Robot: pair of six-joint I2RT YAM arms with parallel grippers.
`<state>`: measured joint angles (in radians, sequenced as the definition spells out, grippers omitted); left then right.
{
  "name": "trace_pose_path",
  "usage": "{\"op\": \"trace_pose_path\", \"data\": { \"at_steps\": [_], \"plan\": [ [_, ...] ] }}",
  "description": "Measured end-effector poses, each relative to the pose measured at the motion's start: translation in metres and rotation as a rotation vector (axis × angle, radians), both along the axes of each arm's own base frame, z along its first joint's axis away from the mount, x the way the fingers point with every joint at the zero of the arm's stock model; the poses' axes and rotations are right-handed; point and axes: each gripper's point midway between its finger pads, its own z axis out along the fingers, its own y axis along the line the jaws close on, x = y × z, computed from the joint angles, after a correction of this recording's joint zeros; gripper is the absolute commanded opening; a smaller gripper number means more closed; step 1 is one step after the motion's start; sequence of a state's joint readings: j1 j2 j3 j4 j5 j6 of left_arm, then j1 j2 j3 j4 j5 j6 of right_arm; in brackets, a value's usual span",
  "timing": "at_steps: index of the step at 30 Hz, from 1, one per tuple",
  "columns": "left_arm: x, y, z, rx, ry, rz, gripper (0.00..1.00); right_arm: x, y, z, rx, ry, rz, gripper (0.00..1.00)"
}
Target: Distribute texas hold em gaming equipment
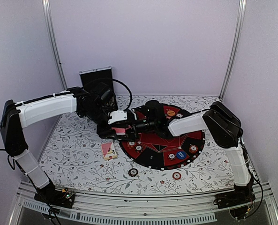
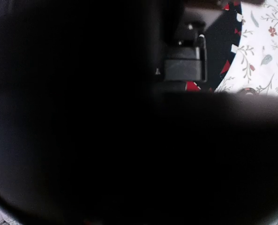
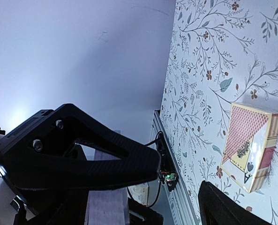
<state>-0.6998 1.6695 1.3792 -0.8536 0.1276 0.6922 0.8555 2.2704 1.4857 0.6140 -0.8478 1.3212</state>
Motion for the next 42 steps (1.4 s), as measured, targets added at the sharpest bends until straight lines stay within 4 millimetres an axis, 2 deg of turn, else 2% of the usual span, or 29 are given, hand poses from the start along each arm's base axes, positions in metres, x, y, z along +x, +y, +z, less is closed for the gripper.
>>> {"op": "trace_pose_path", "data": {
  "at_steps": [6, 13, 18, 28, 42],
  "plan": [
    [-0.001, -0.001, -0.001, -0.002, 0.007, 0.001, 0.00, -0.003, 0.010, -0.007, 0.001, 0.009, 0.016, 0.80],
    [-0.002, -0.002, -0.003, 0.001, 0.015, -0.002, 0.00, -0.001, 0.010, -0.011, -0.002, 0.017, 0.014, 0.75],
    [-0.005, -0.002, -0.004, 0.002, 0.024, -0.008, 0.00, 0.001, 0.003, -0.015, 0.006, 0.000, 0.004, 0.66],
    [-0.006, -0.002, -0.005, 0.007, 0.029, -0.010, 0.00, 0.005, -0.014, -0.007, 0.008, -0.028, -0.017, 0.53],
    [-0.006, 0.002, -0.006, 0.027, 0.026, -0.003, 0.00, 0.008, -0.031, -0.003, -0.017, -0.047, -0.034, 0.44]
  ]
}}
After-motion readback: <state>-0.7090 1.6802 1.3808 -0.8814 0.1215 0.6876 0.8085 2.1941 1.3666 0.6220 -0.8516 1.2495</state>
